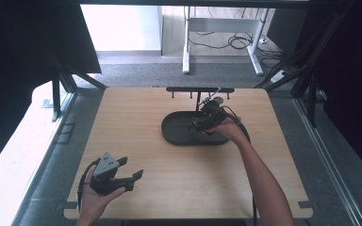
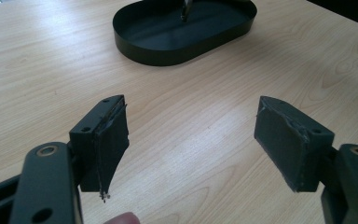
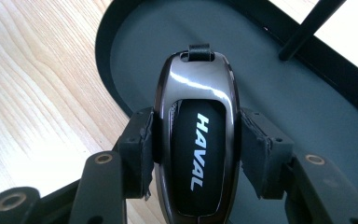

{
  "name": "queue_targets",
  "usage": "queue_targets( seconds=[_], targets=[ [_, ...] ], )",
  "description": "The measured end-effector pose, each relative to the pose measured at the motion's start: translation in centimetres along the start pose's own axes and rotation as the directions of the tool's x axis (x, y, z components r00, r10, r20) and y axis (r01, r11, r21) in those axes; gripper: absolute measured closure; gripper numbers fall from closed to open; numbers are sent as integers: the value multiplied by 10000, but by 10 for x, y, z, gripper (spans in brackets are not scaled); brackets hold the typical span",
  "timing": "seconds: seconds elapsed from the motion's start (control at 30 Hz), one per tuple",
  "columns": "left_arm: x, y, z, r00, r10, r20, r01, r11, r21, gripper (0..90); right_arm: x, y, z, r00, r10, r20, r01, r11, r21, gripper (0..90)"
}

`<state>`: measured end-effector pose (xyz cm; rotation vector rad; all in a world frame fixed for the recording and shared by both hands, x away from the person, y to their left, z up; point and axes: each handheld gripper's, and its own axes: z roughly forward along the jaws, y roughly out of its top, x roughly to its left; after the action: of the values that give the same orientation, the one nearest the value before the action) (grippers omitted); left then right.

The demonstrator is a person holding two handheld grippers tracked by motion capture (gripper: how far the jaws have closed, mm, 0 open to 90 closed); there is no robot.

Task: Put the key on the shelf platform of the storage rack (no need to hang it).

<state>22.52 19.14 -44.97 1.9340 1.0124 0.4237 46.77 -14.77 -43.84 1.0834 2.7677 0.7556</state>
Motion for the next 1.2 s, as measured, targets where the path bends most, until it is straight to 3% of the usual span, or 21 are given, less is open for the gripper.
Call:
queue_targets(
  seconds=[0.4,1.2],
  targets=[
    [0,0,1,10000,19,20,-19,10000,56,262,-3,-4,12,9998,-60,172,55,9995,310,488],
    [-1,-1,3,10000,64,56,-65,9999,125,261,-3,-11,33,9957,-712,592,650,9928,1003,487]
  ],
)
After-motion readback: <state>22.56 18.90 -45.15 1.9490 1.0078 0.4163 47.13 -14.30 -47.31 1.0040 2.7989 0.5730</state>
